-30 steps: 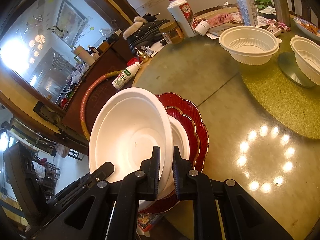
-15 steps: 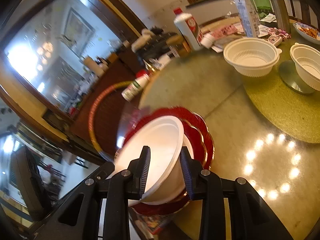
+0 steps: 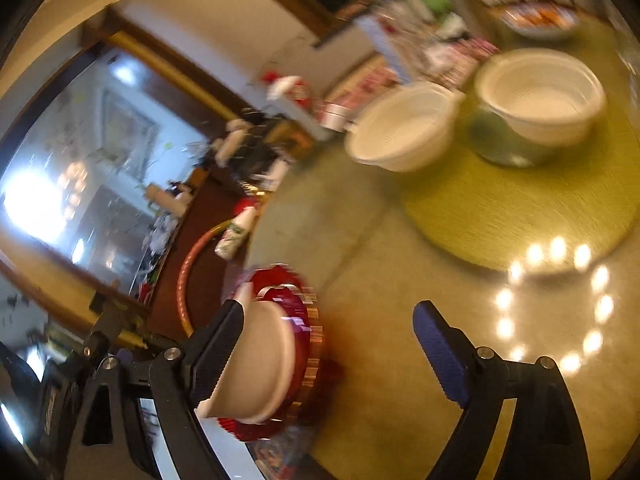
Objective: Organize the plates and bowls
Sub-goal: 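Move both tools to the ribbed white plastic bowl on the mat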
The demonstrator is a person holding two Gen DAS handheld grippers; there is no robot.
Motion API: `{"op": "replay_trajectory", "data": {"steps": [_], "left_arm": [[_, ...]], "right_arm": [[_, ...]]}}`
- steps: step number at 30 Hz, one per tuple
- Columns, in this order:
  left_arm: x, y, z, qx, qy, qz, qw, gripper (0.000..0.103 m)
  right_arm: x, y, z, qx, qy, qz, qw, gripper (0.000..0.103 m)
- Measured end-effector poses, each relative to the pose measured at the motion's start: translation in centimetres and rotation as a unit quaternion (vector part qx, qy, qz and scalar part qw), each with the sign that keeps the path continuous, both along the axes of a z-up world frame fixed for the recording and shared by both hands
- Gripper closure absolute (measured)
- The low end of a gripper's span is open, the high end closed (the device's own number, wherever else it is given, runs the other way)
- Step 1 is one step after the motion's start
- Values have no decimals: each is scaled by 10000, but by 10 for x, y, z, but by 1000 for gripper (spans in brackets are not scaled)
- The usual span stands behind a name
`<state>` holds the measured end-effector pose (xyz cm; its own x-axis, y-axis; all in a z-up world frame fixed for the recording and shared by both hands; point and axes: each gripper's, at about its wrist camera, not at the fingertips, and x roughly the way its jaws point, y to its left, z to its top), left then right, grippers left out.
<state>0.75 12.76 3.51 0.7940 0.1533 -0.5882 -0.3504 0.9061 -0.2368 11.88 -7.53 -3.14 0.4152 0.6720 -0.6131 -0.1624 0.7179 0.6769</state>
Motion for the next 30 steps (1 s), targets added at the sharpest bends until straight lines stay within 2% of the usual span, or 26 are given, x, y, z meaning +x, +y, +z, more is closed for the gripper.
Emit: {"op": "replay_trajectory", "data": {"steps": [4, 8, 11, 14, 18, 24, 30], "left_arm": [[43, -44, -13, -129, 441, -649, 9968, 19], [82, -71, -24, -351, 695, -658, 9948, 19], [113, -76, -37, -372, 769, -280, 9960, 19], [137, -69, -49, -348, 843, 201, 9956, 19], [160, -54, -59, -372, 894, 758, 9924, 19], [200, -46, -75, -346, 1031, 1060, 9884, 19], [223, -37, -89, -368, 1202, 1343, 9829, 19]], "right_arm": [[12, -47, -11, 126, 169, -469, 9987, 14], [23, -85, -15, 254, 236, -862, 9957, 14], [38, -98, -20, 451, 365, -898, 9943, 13], [61, -91, -26, 716, 526, -691, 9936, 13], [96, -80, -30, 696, 576, -760, 9930, 13], [151, -54, -41, 544, 764, -831, 9921, 16], [186, -21, -53, 179, 848, -773, 9932, 29]]}}
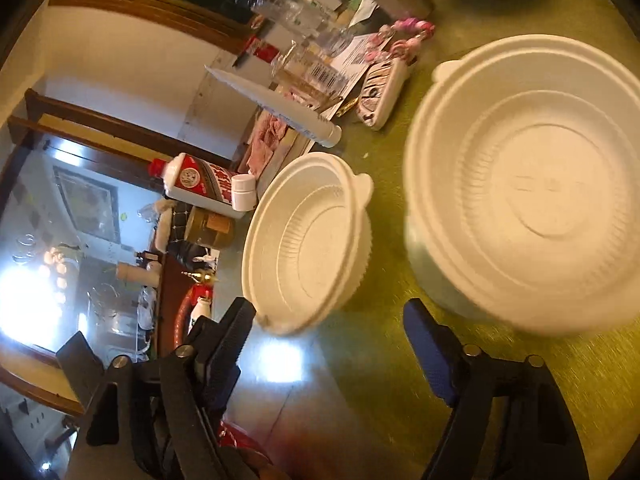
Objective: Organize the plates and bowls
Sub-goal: 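Move both tools to the ribbed white plastic bowl on the mat, then grasp the rim of the ribbed white plastic bowl with both tools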
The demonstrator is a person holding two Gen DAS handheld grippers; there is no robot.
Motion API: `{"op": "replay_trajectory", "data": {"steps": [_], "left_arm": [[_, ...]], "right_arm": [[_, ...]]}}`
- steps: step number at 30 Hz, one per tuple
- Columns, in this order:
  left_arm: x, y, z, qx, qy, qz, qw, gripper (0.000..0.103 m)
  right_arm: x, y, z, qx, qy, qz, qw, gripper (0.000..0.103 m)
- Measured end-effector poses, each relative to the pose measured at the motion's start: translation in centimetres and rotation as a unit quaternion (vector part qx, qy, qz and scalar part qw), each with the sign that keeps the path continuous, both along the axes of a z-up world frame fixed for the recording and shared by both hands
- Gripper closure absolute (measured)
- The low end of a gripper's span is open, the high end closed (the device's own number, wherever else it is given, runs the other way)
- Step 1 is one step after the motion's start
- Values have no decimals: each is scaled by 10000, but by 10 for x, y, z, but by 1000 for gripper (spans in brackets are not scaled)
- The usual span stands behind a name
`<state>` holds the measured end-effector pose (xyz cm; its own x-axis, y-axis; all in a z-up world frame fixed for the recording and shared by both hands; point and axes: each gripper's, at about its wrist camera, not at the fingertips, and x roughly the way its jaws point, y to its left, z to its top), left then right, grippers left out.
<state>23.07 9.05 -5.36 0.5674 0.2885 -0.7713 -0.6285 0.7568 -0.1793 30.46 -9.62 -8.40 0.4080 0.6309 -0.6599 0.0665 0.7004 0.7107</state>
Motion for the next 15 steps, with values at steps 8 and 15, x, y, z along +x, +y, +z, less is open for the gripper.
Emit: {"op": "replay_trajectory", "data": {"steps": [8, 15], "left_arm": [[14, -12, -20, -36, 322, -593, 9977, 86], [-29, -37, 6, 132, -110, -947, 9954, 88]], "right_arm": [[11, 13, -15, -524, -2, 202, 9984, 92], [-36, -9, 9, -593, -628, 104, 9962, 93]]}}
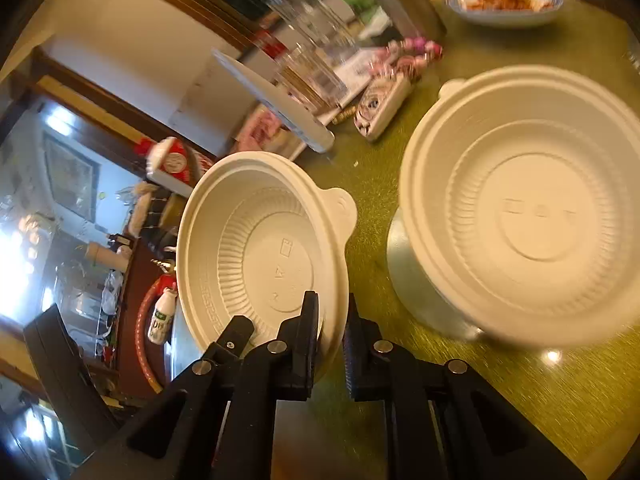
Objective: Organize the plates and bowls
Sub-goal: 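Grasp the rim of the ribbed white plastic bowl with both tools, then lift and hold the ribbed white bowl above the table with both tools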
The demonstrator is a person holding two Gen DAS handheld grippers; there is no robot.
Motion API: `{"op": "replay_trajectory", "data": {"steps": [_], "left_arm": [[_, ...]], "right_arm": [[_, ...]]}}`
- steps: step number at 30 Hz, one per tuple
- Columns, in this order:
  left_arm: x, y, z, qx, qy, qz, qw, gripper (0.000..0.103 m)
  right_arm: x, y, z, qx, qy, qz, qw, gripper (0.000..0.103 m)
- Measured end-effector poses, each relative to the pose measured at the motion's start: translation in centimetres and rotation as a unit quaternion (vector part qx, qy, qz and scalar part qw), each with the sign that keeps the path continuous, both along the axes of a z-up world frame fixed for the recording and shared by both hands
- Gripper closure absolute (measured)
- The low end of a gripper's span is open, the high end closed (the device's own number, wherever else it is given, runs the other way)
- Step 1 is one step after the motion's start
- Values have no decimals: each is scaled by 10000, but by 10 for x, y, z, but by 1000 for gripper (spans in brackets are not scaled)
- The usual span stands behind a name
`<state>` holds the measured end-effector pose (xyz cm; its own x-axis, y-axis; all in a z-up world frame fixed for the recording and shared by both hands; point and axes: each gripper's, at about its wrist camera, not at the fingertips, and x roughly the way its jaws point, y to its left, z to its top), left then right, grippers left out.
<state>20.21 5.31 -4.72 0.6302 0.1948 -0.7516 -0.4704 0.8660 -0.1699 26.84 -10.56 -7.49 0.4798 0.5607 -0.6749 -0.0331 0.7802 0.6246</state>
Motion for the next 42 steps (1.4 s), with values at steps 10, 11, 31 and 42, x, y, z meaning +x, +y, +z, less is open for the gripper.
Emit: {"op": "replay_trajectory", "data": {"steps": [10, 11, 31, 42], "left_arm": [[-69, -52, 21, 414, -484, -765, 9950, 86], [-71, -55, 20, 453, -499, -792, 9946, 86], [-67, -53, -4, 153, -319, -967, 9947, 86], [-74, -54, 2, 36, -573, -1050, 9928, 86]], "right_arm": [[-93, -55, 26, -41, -663, -369, 9971, 92], [-99, -58, 26, -97, -722, -397, 9966, 92], [-106, -67, 9, -173, -680, -368, 9969, 91], [-114, -71, 20, -214, -937, -442, 9944, 91]]}}
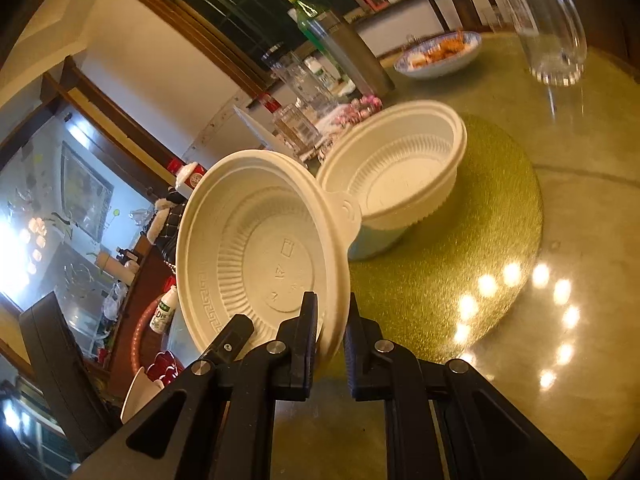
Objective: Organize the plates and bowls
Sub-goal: 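Lift and hold the ribbed white bowl above the table with both tools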
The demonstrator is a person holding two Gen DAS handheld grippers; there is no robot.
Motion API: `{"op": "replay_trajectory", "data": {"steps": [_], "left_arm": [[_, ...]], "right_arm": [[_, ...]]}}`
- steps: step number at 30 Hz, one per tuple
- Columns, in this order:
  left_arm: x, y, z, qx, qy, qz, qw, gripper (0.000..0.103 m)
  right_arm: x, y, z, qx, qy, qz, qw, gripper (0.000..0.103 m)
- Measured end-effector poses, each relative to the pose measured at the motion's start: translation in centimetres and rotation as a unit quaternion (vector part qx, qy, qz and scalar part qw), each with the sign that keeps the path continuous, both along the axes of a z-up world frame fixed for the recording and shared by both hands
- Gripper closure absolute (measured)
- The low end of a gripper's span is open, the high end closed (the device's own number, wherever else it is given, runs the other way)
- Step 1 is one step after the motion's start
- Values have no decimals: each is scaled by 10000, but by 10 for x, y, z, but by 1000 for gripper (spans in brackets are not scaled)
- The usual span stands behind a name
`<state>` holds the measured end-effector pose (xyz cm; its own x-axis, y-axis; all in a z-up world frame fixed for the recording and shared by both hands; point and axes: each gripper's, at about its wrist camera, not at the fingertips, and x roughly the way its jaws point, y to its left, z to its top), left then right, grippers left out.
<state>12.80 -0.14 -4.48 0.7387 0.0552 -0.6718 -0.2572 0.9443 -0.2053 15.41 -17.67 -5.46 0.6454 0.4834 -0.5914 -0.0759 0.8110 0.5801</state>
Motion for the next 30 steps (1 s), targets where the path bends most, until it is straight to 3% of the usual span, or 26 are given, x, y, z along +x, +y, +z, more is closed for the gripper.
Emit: {"op": "replay_trajectory", "data": {"steps": [10, 20, 26, 30], "left_arm": [[-7, 2, 9, -191, -348, -64, 9992, 86], [-20, 3, 23, -311, -923, -117, 9952, 85], [-25, 5, 27, -379, -1147, -137, 9926, 86], [-28, 5, 30, -379, -1256, -175, 9912, 87]], "right_arm": [[-11, 1, 15, -228, -479, -87, 9986, 92], [-36, 7, 40, -618, -1337, -246, 9888, 92], [-44, 8, 48, -663, -1514, -267, 9859, 92], [-37, 0, 45, -255, -1330, -157, 9907, 91]]}}
